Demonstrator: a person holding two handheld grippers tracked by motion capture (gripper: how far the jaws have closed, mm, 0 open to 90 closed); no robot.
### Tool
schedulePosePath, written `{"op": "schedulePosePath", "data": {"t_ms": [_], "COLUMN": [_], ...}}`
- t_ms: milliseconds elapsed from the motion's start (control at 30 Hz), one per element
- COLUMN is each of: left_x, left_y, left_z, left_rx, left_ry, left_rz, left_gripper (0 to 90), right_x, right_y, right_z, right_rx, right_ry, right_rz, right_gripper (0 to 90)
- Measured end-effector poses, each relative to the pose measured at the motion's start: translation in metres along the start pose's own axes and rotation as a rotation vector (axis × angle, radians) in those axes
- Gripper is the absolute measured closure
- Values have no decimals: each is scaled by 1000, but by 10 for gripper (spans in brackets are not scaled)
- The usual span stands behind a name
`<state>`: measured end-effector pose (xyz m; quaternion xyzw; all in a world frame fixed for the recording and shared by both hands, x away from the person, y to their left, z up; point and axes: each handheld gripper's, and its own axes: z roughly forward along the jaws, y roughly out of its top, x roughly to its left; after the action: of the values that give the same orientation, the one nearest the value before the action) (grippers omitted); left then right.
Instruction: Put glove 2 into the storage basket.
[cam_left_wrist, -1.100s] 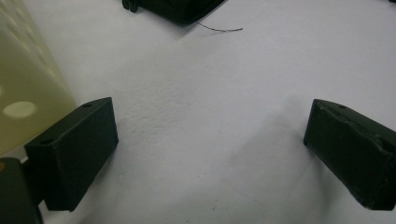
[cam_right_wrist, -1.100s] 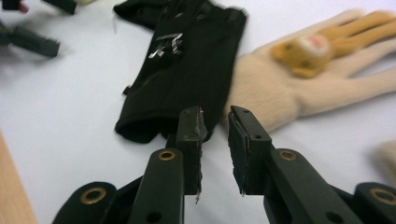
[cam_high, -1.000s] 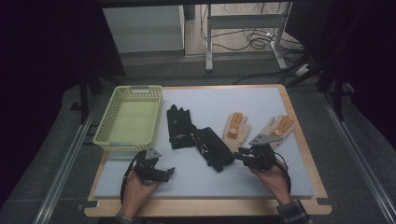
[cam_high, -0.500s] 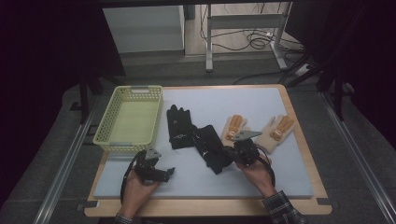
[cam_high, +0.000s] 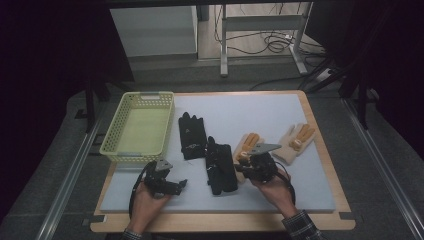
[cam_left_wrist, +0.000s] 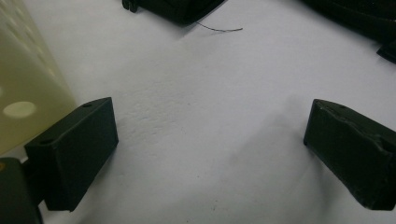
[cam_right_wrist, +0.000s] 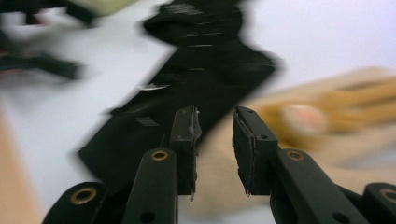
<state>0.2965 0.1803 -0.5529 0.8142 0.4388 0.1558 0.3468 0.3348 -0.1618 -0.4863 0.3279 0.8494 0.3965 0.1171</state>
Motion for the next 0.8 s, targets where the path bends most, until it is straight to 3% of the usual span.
{"op": "schedulePosePath", "data": {"t_ms": [67,133,167,200,233,267,300,333,400,567,600,700,767,800], "left_x": [0,0,0,0,0,0,0,0,0,0,-1,-5,-12,-21], "left_y": [0,0,0,0,0,0,0,0,0,0,1,3,8,17], "left_z": [0,0,0,0,0,0,0,0,0,-1,-1,1,2,4], "left_rx": [0,3,3,3,3,2,2,2,3,0,0,0,1,-16], "left_ry": [0,0,0,0,0,0,0,0,0,2,13,19,-7,-28], "left_rz": [0,3,3,3,3,3,3,3,3,3,-14,-13,-4,25], "left_gripper": [31,31,31,30,30,30,30,31,31,38,48,51,50,49], "right_x": [-13,-25,-25,-33,-36,-38,-38,-36,-34,-32,-32,-32,-33,-34], "right_y": [-2,-4,-4,-7,-8,-9,-11,-12,-9,1,3,3,0,-3], "right_z": [0,8,8,21,29,37,44,47,47,31,26,26,29,33], "right_rx": [-6,-5,-5,11,19,37,58,41,43,28,22,31,40,50], "right_ry": [-66,-117,-117,-134,-132,-132,-142,-169,-177,-180,-180,-182,-180,-176], "right_rz": [10,30,30,48,55,54,37,9,9,-4,-2,-9,-3,4], "right_gripper": [629,484,484,391,380,383,442,589,644,654,651,647,645,642]}}
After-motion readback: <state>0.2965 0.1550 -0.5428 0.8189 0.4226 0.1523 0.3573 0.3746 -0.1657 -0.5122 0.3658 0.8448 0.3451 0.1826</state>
